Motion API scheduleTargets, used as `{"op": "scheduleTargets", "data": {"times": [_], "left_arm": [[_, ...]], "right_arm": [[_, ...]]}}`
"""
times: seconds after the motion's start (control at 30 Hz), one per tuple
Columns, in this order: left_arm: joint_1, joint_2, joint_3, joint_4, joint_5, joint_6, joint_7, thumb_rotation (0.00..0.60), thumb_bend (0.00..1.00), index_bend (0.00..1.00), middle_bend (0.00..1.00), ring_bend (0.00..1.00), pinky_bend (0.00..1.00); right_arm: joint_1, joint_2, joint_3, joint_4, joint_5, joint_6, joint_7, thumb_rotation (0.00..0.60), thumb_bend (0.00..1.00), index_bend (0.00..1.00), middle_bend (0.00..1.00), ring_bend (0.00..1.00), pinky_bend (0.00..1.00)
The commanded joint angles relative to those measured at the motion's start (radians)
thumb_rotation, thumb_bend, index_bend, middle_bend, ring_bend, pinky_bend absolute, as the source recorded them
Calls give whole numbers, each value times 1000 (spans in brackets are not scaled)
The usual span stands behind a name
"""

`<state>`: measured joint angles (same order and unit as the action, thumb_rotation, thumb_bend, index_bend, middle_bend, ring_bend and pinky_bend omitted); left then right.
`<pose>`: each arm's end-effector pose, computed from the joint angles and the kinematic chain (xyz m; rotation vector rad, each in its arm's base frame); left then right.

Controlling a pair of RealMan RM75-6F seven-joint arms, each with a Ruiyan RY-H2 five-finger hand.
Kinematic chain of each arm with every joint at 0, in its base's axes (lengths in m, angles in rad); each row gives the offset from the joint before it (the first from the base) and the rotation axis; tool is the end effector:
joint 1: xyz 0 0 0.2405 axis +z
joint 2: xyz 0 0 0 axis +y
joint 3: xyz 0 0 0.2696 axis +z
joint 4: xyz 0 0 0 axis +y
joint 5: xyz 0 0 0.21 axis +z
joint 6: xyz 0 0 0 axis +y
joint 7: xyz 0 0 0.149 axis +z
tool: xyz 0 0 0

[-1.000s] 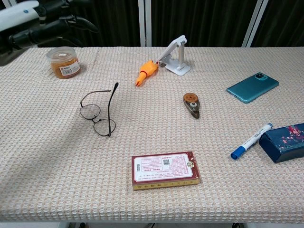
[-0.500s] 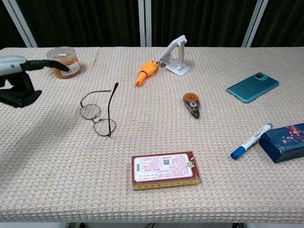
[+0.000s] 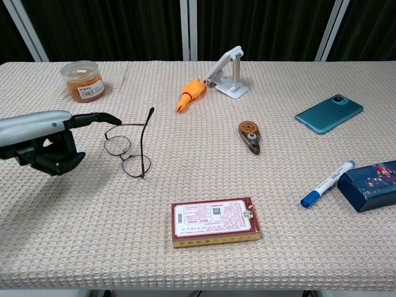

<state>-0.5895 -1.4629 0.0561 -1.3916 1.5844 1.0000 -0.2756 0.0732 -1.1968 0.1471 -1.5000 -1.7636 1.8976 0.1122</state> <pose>-0.2297 0.2849 -0.0161 -2.0430 -1.2339 -1.0222 -0.2757 -0.1816 0.2015 1.2701 -0.4877 1.4115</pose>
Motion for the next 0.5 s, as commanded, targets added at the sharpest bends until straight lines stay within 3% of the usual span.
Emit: {"op": "scheduleTargets", "data": {"times": [0.03,0.5], "left_arm": [[-4,-2,11,-1,8,-9,12,600,580,73,1000,903,940],[-22,20,28,-37,-32,-89,100,600,578,91,997,901,940]], "right_arm": [[1,-2,-1,1,2,-4,0,459,494,0,0,0,0],[0,-4,-2,4,6,-9,1,460,494,0,0,0,0]]}}
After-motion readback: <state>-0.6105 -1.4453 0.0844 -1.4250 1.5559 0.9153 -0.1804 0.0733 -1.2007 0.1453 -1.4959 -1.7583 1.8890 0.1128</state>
